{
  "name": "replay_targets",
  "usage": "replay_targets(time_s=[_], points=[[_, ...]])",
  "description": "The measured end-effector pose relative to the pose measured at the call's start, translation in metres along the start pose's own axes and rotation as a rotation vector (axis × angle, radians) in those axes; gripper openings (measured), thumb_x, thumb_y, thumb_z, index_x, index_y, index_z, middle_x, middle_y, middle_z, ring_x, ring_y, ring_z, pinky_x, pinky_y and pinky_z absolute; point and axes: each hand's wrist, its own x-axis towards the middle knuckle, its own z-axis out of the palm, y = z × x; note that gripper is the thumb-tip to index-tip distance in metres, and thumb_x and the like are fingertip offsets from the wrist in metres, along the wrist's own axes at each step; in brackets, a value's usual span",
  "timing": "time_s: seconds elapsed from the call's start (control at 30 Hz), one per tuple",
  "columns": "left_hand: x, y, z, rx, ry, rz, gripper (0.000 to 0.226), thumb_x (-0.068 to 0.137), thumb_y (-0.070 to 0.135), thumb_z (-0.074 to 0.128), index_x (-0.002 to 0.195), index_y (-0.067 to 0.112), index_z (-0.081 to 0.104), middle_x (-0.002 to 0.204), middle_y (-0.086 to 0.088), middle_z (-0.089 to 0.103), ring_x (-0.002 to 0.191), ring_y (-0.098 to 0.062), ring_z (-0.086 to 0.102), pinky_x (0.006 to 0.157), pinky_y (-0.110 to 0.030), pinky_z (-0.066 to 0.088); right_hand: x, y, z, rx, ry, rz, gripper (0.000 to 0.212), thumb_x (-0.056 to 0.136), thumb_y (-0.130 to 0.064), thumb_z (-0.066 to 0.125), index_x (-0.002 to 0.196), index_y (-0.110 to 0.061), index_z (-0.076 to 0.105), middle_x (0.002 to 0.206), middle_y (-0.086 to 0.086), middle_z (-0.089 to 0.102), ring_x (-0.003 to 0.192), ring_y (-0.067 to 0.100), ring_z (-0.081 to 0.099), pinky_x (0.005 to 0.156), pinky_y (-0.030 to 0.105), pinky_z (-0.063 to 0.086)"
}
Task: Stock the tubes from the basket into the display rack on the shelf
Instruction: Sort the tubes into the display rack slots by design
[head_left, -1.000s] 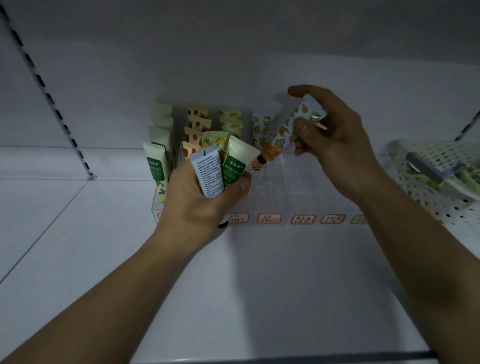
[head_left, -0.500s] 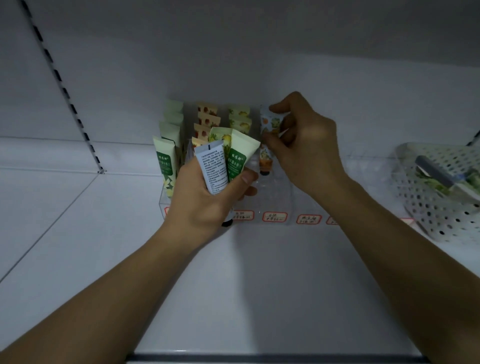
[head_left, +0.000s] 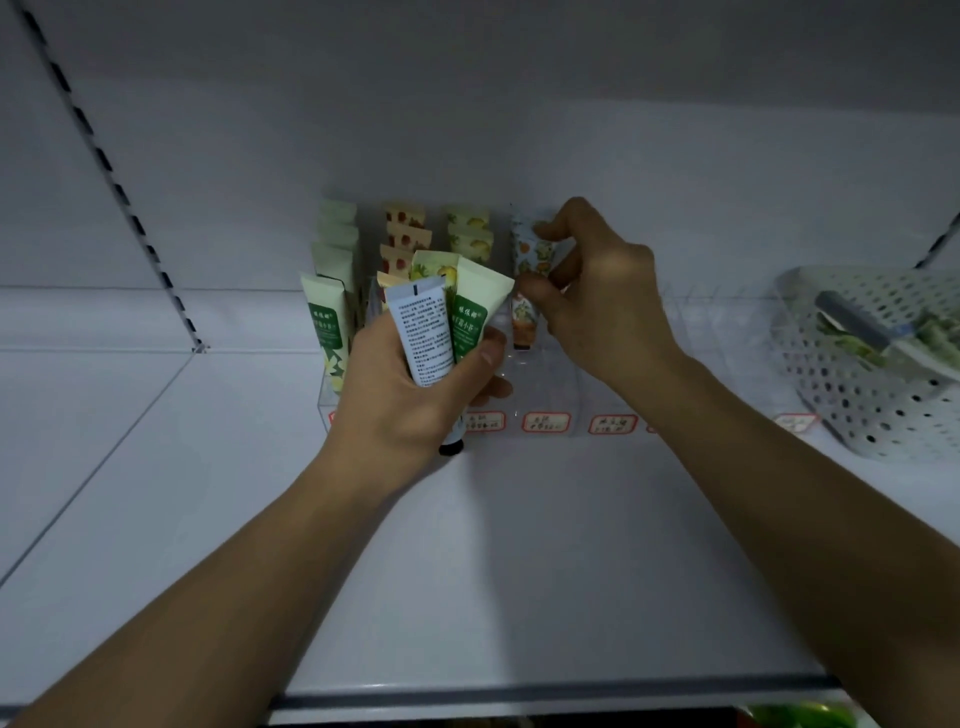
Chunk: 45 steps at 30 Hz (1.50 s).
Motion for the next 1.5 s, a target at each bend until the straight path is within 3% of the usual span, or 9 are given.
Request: replay_targets(time_s=[0.27, 0.37, 0.47, 0.57, 0.67, 0.9, 1.1, 1.3, 1.5], points=[[-0.002, 0.005, 0.002, 0.054, 0.001, -0.055, 0.016, 0.087, 0.013, 0.07, 0.1, 0.016, 0.061, 0.087, -0.006, 0.072, 0.07, -0.022, 0.075, 0.061, -0.026, 0.059, -0.018, -0.01, -0.008, -0.005, -0.049, 0.15, 0.05, 0.093, -0.019, 0.066, 0.139, -0.022, 0.046, 0.106, 0.002, 0.059, 0.073, 0.01, 0.055, 0.062, 0.015, 0.04], [-0.001, 0.005, 0.002, 0.088, -0.016, -0.061, 0.016, 0.088, 0.007, 0.07, 0.098, 0.017, 0.062, 0.085, -0.004, 0.072, 0.07, -0.018, 0.074, 0.061, -0.022, 0.057, -0.014, -0.02, -0.025, 0.148, 0.085, 0.102, 0.028, 0.095, -0.028, 0.06, 0.121, -0.017, 0.06, 0.089, 0.002, 0.059, 0.067, 0.008, 0.052, 0.059, 0.017, 0.039], [-0.001, 0.005, 0.003, 0.145, -0.033, -0.047, 0.017, 0.088, 0.006, 0.071, 0.098, 0.017, 0.062, 0.083, -0.002, 0.07, 0.07, -0.011, 0.071, 0.059, -0.017, 0.054, -0.014, -0.033, -0.027, 0.467, -0.16, 0.149, 0.016, 0.092, -0.036, 0.064, 0.097, -0.021, 0.069, 0.076, 0.011, 0.066, 0.063, 0.023, 0.061, 0.052, 0.035, 0.048], [-0.001, 0.005, 0.004, 0.131, -0.048, -0.038, 0.022, 0.088, 0.004, 0.07, 0.105, 0.016, 0.062, 0.085, 0.001, 0.071, 0.072, -0.011, 0.072, 0.062, -0.018, 0.055, -0.022, -0.039, -0.021, 0.51, -0.345, 0.186, 0.017, 0.085, -0.034, 0.071, 0.098, -0.022, 0.072, 0.075, 0.006, 0.068, 0.063, 0.023, 0.062, 0.055, 0.03, 0.05], [-0.001, 0.005, 0.002, 0.087, -0.062, -0.037, 0.021, 0.089, 0.002, 0.068, 0.105, 0.013, 0.063, 0.09, -0.003, 0.074, 0.075, -0.017, 0.075, 0.064, -0.024, 0.058, -0.019, -0.035, -0.022, 0.581, -0.283, 0.242, 0.009, 0.092, -0.015, 0.068, 0.098, -0.02, 0.07, 0.065, -0.005, 0.065, 0.052, 0.005, 0.058, 0.052, 0.018, 0.045], [-0.002, 0.016, 0.003, 0.066, -0.048, 0.007, 0.016, 0.09, -0.003, 0.064, 0.101, 0.008, 0.064, 0.085, -0.001, 0.073, 0.058, -0.015, 0.07, 0.053, -0.021, 0.055, -0.016, -0.051, -0.028, 0.77, -0.21, 0.294, 0.011, 0.09, -0.001, 0.07, 0.1, -0.003, 0.07, 0.079, 0.015, 0.074, 0.063, 0.019, 0.072, 0.056, 0.025, 0.055], [-0.011, 0.04, -0.033, 0.097, -0.068, 0.009, 0.011, 0.092, -0.003, 0.063, 0.098, 0.006, 0.066, 0.082, 0.001, 0.075, 0.061, -0.019, 0.072, 0.056, -0.024, 0.057, 0.0, -0.087, -0.023, 0.795, -0.238, 0.272, 0.011, 0.084, -0.002, 0.077, 0.094, -0.003, 0.072, 0.075, 0.011, 0.074, 0.056, 0.015, 0.069, 0.052, 0.024, 0.054], [-0.028, 0.038, -0.089, 0.21, 0.051, 0.006, 0.019, 0.091, 0.011, 0.063, 0.104, -0.003, 0.063, 0.087, -0.017, 0.072, 0.067, -0.028, 0.073, 0.055, -0.028, 0.057, -0.009, -0.12, 0.015, 0.603, -0.137, 0.107, 0.021, 0.084, -0.019, 0.076, 0.102, -0.009, 0.07, 0.078, 0.003, 0.073, 0.068, 0.017, 0.071, 0.06, 0.044, 0.059], [-0.044, 0.007, -0.119, 0.227, 0.243, -0.168, 0.011, 0.091, 0.006, 0.066, 0.1, 0.004, 0.06, 0.085, -0.011, 0.072, 0.056, -0.028, 0.067, 0.052, -0.033, 0.053, -0.019, -0.131, 0.036, 0.338, -0.049, -0.126, 0.035, 0.084, -0.015, 0.078, 0.115, -0.01, 0.062, 0.069, -0.005, 0.062, 0.056, 0.007, 0.056, 0.055, 0.025, 0.053]])
